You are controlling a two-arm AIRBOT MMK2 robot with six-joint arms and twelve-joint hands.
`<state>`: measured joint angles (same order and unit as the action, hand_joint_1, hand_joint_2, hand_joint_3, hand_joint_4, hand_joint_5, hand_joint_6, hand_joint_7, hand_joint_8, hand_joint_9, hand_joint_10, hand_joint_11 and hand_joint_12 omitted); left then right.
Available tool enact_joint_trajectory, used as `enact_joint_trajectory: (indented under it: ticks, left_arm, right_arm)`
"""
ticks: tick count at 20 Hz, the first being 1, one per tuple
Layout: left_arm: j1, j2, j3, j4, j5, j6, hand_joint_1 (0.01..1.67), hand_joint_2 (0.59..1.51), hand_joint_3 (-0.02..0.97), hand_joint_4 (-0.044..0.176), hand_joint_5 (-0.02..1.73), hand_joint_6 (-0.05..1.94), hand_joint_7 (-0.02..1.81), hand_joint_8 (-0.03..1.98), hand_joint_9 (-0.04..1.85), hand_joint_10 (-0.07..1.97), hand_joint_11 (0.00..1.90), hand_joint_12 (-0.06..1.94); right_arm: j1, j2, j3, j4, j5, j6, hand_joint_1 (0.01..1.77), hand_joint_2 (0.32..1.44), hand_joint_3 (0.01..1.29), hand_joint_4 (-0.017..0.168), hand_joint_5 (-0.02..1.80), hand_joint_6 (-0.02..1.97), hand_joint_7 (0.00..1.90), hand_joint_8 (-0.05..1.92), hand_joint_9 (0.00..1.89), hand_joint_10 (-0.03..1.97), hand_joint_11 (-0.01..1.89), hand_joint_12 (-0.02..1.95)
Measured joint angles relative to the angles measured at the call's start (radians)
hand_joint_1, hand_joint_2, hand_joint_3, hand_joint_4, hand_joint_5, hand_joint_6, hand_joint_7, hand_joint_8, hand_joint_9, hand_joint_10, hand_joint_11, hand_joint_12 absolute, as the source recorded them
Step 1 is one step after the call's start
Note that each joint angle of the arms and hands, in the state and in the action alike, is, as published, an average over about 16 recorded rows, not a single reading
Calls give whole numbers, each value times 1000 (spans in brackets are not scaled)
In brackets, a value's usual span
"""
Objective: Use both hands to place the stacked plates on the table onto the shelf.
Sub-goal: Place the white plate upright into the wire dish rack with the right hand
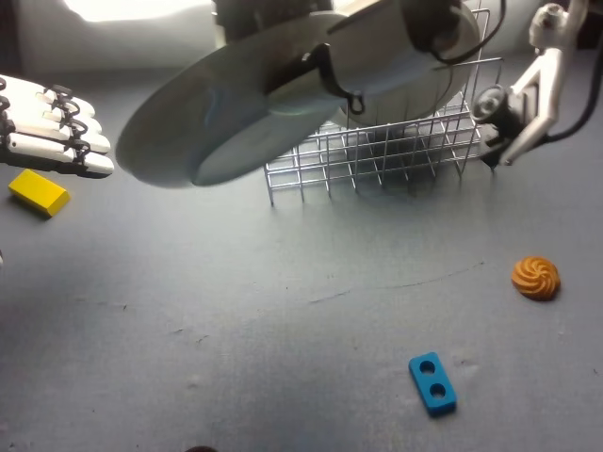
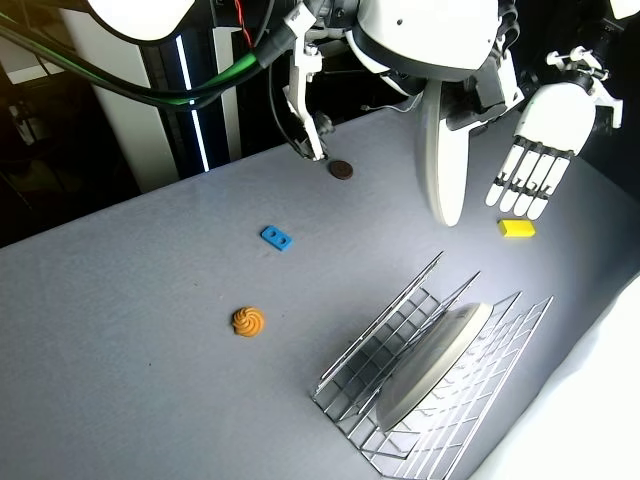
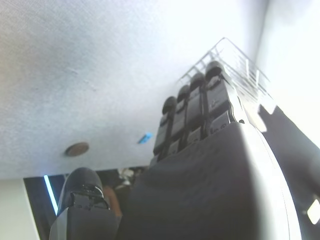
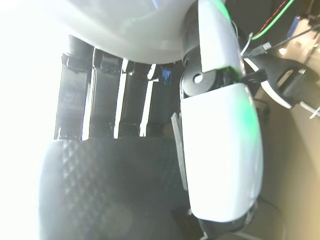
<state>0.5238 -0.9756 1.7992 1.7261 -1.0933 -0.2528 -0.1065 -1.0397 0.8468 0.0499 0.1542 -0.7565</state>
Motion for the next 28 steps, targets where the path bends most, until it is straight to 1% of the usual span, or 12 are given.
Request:
enact_joint_trajectory:
  ticks: [3, 8, 17, 28]
  left_arm:
    - [1, 0, 0, 0, 0, 0, 19, 1059, 19, 0, 21, 18, 20, -13, 20, 3, 15, 3]
    - [1, 0, 0, -1, 0, 0, 18, 1058, 19, 0, 21, 19, 20, -13, 19, 3, 16, 3]
    - [1, 0, 0, -1, 0, 0, 18, 1056, 18, 0, 21, 19, 20, -13, 19, 3, 17, 3]
    - [1, 0, 0, -1, 0, 0, 18, 1062, 19, 0, 21, 19, 21, -14, 20, 3, 17, 3]
  right_arm:
    - [6, 11, 11, 42, -17, -1, 1247, 968, 13, -8, 1033, 633, 1165, 830, 1079, 959, 787, 1412]
    - [-7, 22, 45, 75, -31, -2, 1248, 969, 13, -8, 1034, 634, 1170, 815, 1085, 936, 785, 1410]
    - [-41, 23, 130, 99, -21, -2, 1248, 969, 13, -8, 1040, 631, 1174, 799, 1091, 930, 781, 1414]
    - [-86, -9, 231, 111, 3, -2, 1249, 969, 14, -8, 1032, 626, 1176, 785, 1096, 934, 784, 1422]
